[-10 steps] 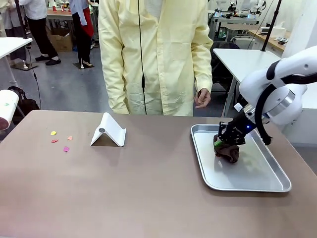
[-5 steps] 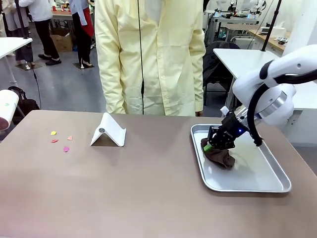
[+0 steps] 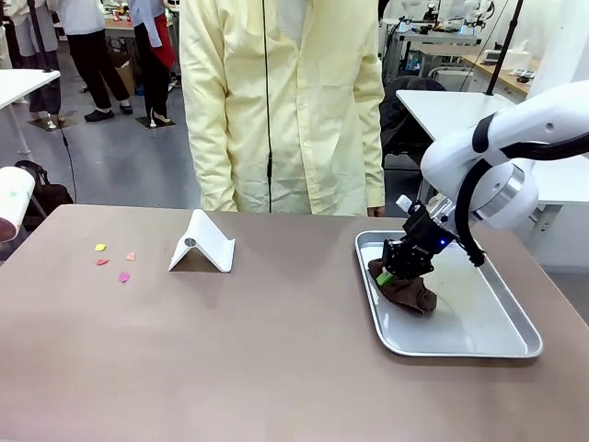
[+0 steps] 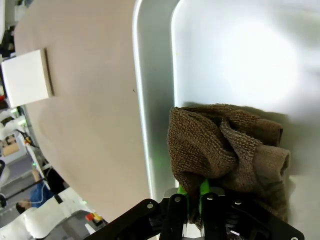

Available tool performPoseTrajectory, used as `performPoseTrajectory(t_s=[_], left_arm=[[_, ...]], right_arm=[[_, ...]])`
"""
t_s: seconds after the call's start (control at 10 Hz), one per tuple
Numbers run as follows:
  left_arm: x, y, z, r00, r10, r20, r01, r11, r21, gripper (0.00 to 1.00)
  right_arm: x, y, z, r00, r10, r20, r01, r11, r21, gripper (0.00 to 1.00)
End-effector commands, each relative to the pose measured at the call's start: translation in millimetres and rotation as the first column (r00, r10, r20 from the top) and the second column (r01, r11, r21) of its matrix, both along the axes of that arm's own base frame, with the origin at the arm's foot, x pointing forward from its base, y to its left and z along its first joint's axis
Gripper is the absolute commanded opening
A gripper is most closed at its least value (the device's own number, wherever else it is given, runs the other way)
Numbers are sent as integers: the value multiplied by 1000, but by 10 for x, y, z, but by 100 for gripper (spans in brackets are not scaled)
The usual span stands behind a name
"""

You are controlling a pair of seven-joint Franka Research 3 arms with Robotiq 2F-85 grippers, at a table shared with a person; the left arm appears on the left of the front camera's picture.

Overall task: Clean the surface of the table.
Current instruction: If a person points to the right, clean the right side of the table with your right hand, and if they point to the left, clean the left side with your left hand.

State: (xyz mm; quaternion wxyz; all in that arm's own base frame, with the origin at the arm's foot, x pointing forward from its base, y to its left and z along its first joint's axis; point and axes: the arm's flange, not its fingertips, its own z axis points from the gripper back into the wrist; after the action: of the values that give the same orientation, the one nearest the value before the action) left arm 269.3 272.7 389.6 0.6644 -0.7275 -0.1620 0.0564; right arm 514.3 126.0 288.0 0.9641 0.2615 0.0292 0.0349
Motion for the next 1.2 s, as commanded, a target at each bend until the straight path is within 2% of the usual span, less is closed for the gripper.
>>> performPoseTrajectory(t_s=[0.0,0.2,0.6,0.9,1.1], left_arm=[[-25,-16,20,1000,0,22,0,1000,-6,0],[-25,-16,20,1000,0,22,0,1000,-6,0],[-25,-16,20,1000,0,22,0,1000,-6,0],[-25,-16,20,1000,0,22,0,1000,-6,0],[-25,-16,20,1000,0,22,0,1000,-6,0]], right_arm=[[-203,-162,-254,996,79,-32,-82,990,-118,8],[-230,-401,-85,997,70,-15,-72,988,-138,8],[-319,-907,205,998,-28,61,36,990,-137,8],[-368,-1229,295,987,-130,95,140,984,-110,8],[-366,-1294,301,983,-156,101,166,982,-92,8]])
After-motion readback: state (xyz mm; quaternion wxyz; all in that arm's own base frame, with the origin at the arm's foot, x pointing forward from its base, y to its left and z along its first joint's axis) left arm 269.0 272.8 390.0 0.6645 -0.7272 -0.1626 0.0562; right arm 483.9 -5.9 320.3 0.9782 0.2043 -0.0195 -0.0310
